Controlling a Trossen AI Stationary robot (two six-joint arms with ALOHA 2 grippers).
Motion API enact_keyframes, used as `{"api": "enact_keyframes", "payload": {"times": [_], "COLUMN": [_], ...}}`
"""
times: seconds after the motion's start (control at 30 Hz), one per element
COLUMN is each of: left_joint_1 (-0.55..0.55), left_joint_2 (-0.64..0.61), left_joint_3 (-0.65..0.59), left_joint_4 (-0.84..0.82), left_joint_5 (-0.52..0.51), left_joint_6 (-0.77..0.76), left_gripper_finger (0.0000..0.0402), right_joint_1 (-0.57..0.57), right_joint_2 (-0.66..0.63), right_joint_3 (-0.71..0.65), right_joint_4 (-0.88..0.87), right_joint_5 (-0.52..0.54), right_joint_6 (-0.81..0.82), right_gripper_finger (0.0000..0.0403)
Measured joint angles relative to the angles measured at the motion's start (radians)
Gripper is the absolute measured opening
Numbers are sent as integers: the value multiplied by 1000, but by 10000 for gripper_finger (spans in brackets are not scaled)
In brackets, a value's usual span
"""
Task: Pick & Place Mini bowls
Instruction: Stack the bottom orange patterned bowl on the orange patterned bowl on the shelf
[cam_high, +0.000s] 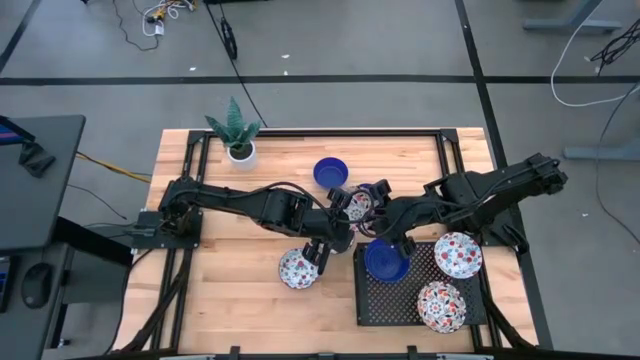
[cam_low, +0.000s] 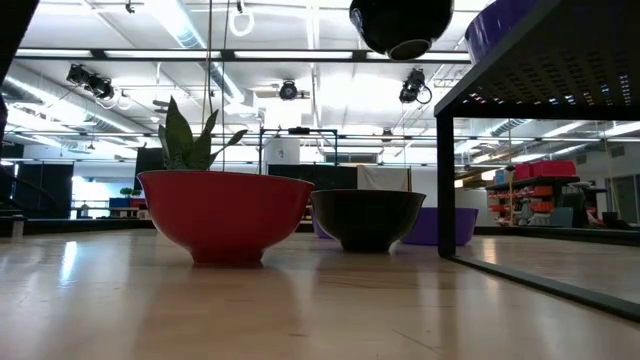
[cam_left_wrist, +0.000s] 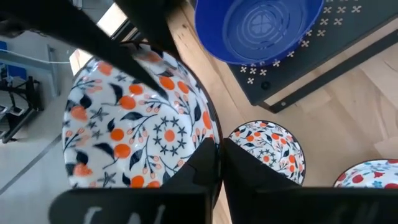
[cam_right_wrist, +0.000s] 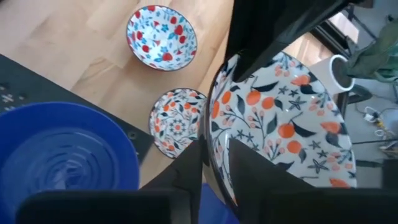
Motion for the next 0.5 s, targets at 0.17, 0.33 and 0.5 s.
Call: {"api": "enact_keyframes", "payload": {"times": [0.17,0.33,0.5], "left_joint_1": [4,5,2], "left_joint_2": [0,0,1], "left_joint_3": [0,0,63], "left_joint_4": [17,64,137], "left_joint_5": [-15,-24,3], "left_joint_6": [0,-11,-64], "left_gripper_finger": [42,75,141], "right_joint_1": [1,16,61], "right_joint_2": [0,-3,-2], "right_joint_3": [-1,-1,-1], "right_joint_4": [-6,-24,-75], "right_joint_5": [-13,7,188], "right_joint_6": [52,180,377], "right_gripper_finger": [36,8,5]}}
